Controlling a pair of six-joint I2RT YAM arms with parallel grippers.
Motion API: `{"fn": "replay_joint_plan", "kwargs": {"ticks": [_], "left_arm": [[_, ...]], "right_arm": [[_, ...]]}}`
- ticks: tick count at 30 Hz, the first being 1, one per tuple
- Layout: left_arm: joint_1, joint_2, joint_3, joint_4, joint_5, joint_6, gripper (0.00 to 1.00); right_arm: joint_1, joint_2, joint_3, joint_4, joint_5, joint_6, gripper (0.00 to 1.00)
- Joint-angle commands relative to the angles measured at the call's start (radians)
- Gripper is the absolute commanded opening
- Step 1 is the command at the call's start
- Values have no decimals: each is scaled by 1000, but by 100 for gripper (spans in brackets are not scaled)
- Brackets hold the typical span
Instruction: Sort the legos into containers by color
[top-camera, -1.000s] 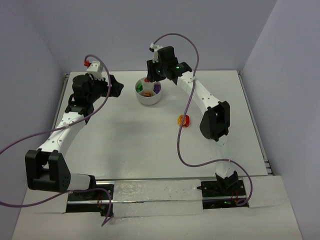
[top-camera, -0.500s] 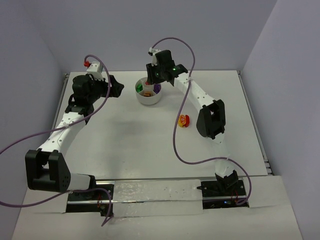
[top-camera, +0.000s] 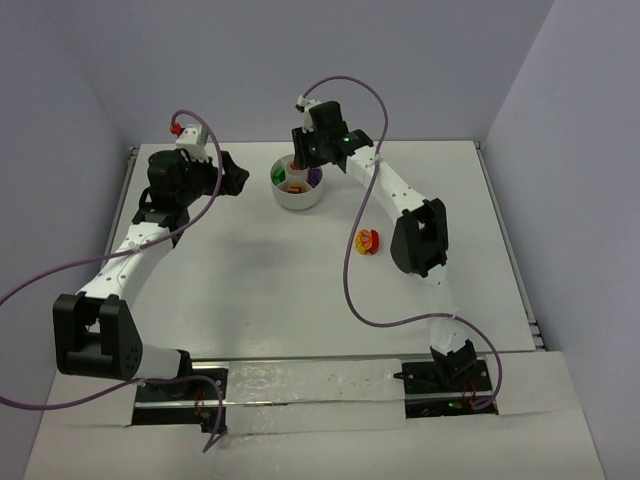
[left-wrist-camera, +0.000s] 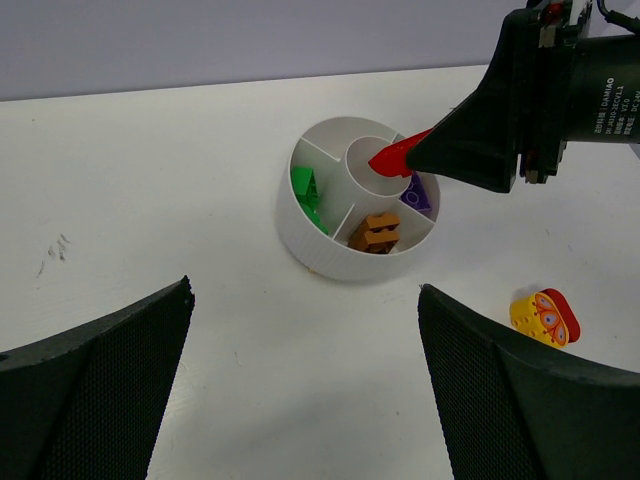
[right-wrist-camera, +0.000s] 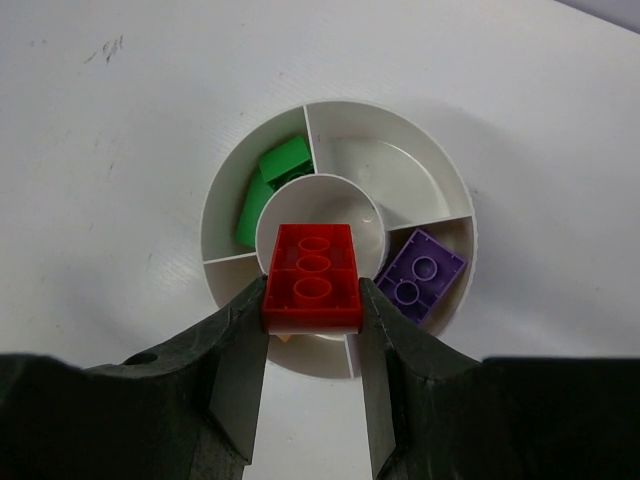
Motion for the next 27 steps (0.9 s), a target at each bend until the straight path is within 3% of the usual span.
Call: {"fn": "replay_joint_plan", "kwargs": {"ticks": [1, 4, 6, 8, 13, 17, 21, 27], "left_arm": [[5, 7, 23, 10, 24, -16, 99], [5, 10, 26, 5, 22, -12, 99], [5, 12, 26, 5, 21, -12, 99], [5, 11, 27, 4, 21, -13, 99], [5, 12, 29, 8, 20, -15, 99], [5, 17, 40, 5, 19, -13, 99], [5, 20, 50, 5, 20, -13, 99], [5, 8, 78, -13, 29, 0, 99]], "right_arm": [[8, 14, 42, 29, 11, -13, 9], [11, 18, 45, 29, 13, -13, 15], [14, 18, 46, 31, 13, -15, 28], [15, 17, 46, 34, 15, -13, 33], [21, 11, 48, 37, 22, -13, 58], [26, -2, 52, 40, 19, -9, 71], [30, -22, 61, 40, 13, -2, 79], [29, -154, 31, 23, 19, -17, 81]]}}
